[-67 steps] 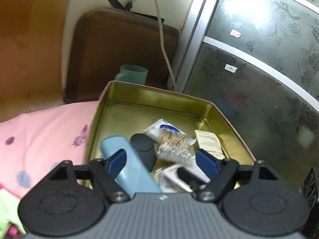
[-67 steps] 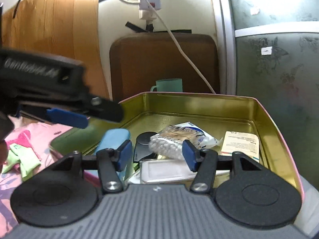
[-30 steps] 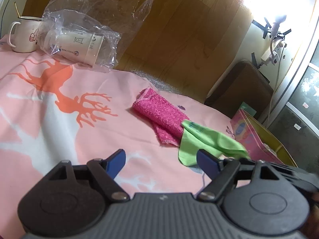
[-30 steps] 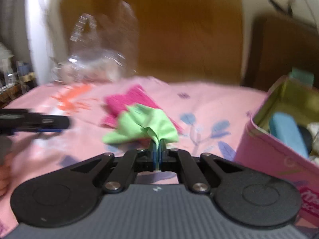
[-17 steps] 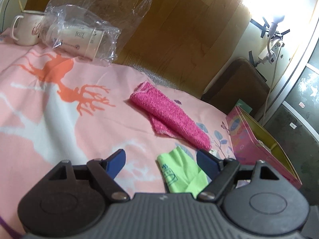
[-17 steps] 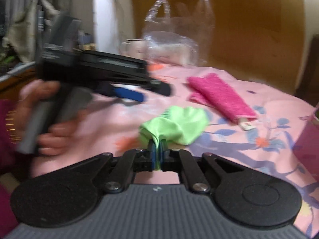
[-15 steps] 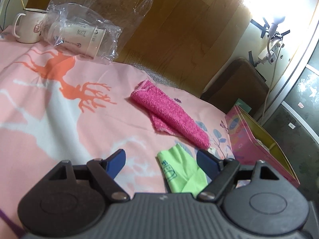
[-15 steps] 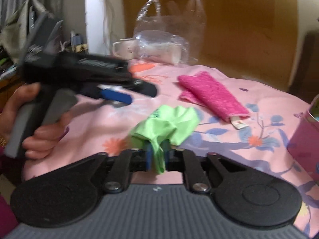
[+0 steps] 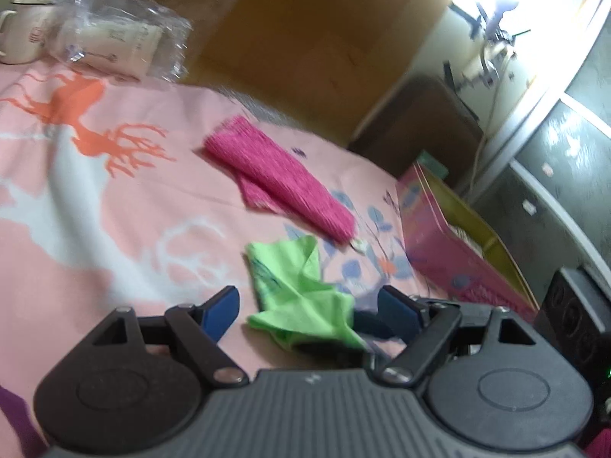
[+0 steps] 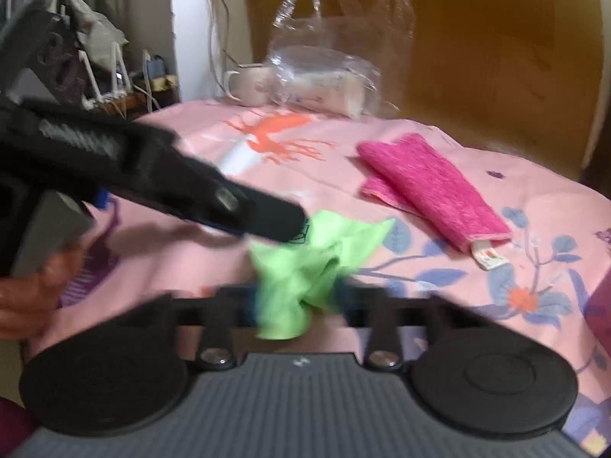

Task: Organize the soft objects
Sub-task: 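Grasp the green cloth with the left gripper while the right gripper releases it, then carry the green cloth into the pink tin and open the left gripper, then grasp the pink fuzzy towel with the right gripper and lift it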

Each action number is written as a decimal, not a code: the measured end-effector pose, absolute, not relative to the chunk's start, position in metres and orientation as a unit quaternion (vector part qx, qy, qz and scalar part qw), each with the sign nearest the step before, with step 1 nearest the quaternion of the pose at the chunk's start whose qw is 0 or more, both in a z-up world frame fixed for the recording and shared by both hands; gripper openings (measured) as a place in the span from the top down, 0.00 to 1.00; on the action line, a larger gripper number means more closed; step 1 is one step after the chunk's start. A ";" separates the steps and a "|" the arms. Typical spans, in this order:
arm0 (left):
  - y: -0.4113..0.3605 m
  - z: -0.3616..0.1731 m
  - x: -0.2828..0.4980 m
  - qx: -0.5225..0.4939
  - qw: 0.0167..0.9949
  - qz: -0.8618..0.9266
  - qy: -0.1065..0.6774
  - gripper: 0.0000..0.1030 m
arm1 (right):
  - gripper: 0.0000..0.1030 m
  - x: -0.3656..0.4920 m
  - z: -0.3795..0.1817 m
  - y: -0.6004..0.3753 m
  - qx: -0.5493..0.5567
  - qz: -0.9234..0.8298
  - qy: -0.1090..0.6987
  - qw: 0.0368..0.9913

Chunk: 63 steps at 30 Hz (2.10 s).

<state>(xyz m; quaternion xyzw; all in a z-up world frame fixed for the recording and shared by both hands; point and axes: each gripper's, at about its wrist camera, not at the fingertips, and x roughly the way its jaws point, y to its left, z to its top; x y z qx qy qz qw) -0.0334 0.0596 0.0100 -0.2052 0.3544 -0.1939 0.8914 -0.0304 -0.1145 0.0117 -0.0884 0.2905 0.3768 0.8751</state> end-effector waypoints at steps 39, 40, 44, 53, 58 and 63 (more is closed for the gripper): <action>-0.170 0.070 0.071 -0.056 0.886 -0.337 0.313 0.28 | 0.43 -0.043 0.042 -0.337 0.029 -0.023 0.144 0.989; -0.160 0.071 0.064 -0.057 0.890 -0.332 0.308 0.28 | 0.43 -0.050 0.045 -0.333 0.023 -0.020 0.131 0.991; -0.110 0.065 0.038 -0.075 0.898 -0.307 0.306 0.27 | 0.43 -0.057 0.052 -0.311 -0.005 -0.006 0.113 0.994; 0.038 0.027 0.008 -0.120 0.936 -0.107 0.314 0.26 | 0.43 -0.043 0.052 -0.227 -0.007 0.177 0.168 0.970; 0.086 0.009 0.005 -0.169 0.935 -0.056 0.307 0.26 | 0.43 -0.002 0.035 -0.170 -0.053 0.231 0.225 0.945; 0.093 0.008 0.004 -0.186 0.937 -0.069 0.289 0.24 | 0.39 0.039 0.028 -0.132 -0.060 0.243 0.261 0.932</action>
